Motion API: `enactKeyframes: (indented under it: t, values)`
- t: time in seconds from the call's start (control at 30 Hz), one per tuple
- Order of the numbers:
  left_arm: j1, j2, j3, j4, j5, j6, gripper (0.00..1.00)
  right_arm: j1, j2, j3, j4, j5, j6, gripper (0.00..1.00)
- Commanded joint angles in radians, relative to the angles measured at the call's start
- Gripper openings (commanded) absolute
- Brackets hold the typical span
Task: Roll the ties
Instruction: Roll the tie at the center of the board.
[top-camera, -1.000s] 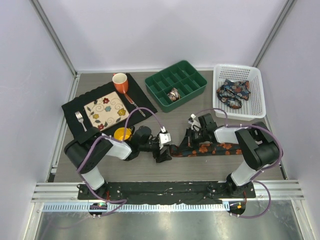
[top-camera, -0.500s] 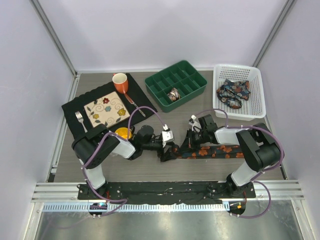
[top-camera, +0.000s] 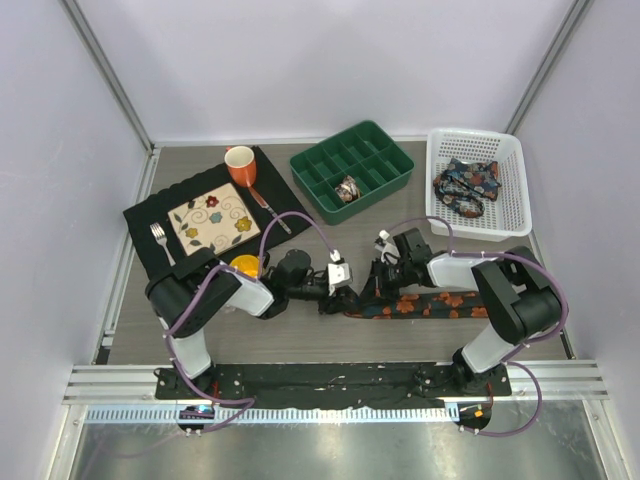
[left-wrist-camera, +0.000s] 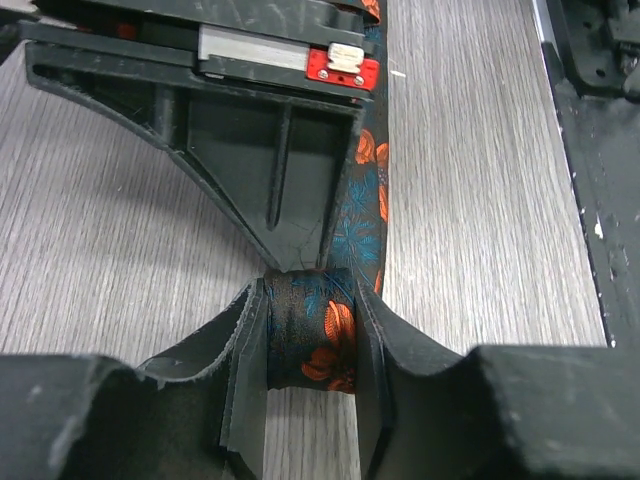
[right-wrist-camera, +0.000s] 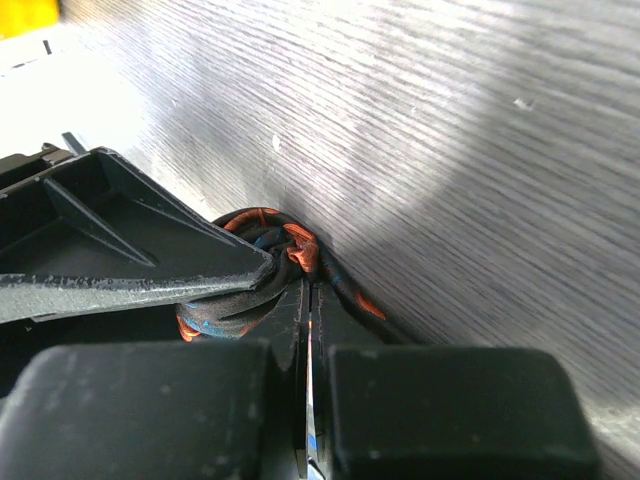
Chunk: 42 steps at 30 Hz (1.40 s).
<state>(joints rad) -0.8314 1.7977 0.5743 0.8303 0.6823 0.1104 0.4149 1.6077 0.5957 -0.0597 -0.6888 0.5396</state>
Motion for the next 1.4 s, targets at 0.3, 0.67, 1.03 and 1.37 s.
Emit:
enactKeyframes:
  t: [0.3, 0.67, 1.03, 1.37]
  values:
    - [-0.002, -0.001, -0.059, -0.209, -0.09, 0.098, 0.03, -0.028, -0.271, 0.154, -0.514, 0.249, 0.031, 0.29]
    - [0.012, 0.003, -0.037, -0.178, -0.09, 0.049, 0.01, 0.019, -0.148, 0.052, -0.358, 0.215, 0.062, 0.14]
    - [0.089, -0.095, 0.019, -0.123, 0.132, 0.083, 0.02, 0.016, 0.04, 0.081, -0.302, 0.302, 0.022, 0.15]
    - [0.089, -0.11, 0.108, -0.392, 0.292, 0.274, 0.04, -0.004, 0.075, 0.07, -0.289, 0.327, 0.017, 0.15]
